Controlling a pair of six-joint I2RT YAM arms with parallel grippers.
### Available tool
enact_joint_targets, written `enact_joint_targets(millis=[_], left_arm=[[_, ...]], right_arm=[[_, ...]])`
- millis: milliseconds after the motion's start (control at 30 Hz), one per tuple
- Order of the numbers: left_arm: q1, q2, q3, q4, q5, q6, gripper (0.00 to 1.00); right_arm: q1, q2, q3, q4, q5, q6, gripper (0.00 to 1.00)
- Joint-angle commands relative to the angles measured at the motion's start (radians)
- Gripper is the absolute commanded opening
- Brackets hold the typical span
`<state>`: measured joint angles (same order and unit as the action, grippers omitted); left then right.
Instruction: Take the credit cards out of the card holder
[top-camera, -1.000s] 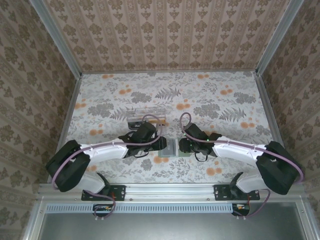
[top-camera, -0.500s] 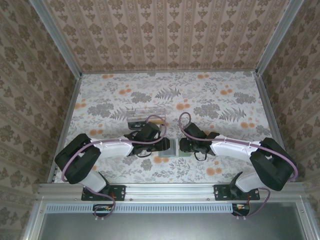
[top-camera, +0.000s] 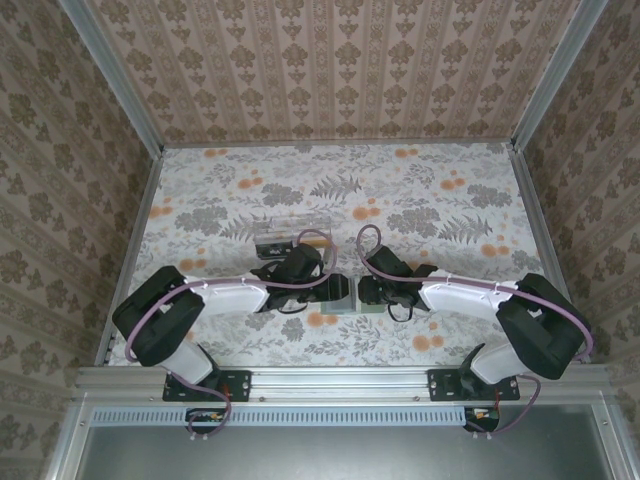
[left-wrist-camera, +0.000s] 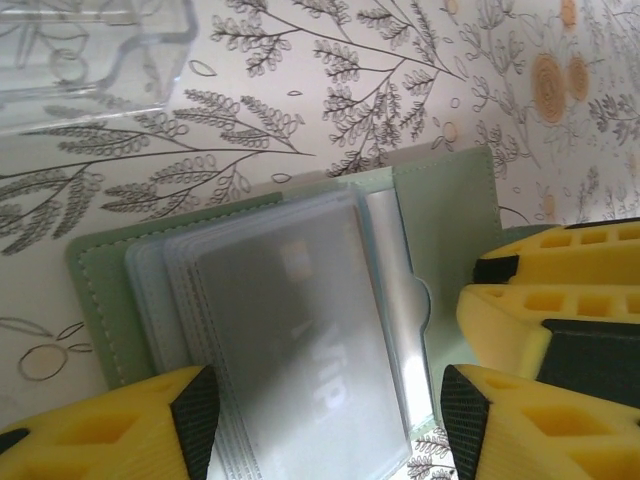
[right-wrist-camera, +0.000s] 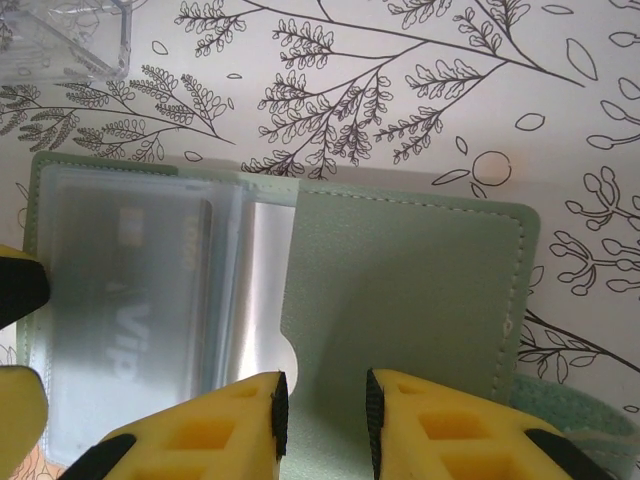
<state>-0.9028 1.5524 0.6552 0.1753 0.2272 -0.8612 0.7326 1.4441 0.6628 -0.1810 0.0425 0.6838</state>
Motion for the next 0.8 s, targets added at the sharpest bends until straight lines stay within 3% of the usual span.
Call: enact_joint_targets(millis=[0, 300, 567, 767], left_arm=[[-0.003, 0.021, 0.011, 0.054, 0.042, -0.006, 0.65], [-0.003, 0.006, 0.009, 0.037, 0.029, -0.014, 0.69], [-0.005, -0.078, 0.026, -0.084, -0.034, 0.027, 0.70], [-0.013, -0.075, 0.044, -0.091, -0.022, 0.036, 0.71]], right_arm=[[-0.006, 0.019, -0.015, 0.011, -0.017, 0.003, 0.31], [-0.006, 0.024, -0.007, 0.000, -0.021, 0.005, 0.31], [-0.008, -0.138, 0.008, -0.156, 0.084, -0.011, 0.32], [-0.041, -0.174, -0.055, -0.161, 0.066, -0.009, 0.31]])
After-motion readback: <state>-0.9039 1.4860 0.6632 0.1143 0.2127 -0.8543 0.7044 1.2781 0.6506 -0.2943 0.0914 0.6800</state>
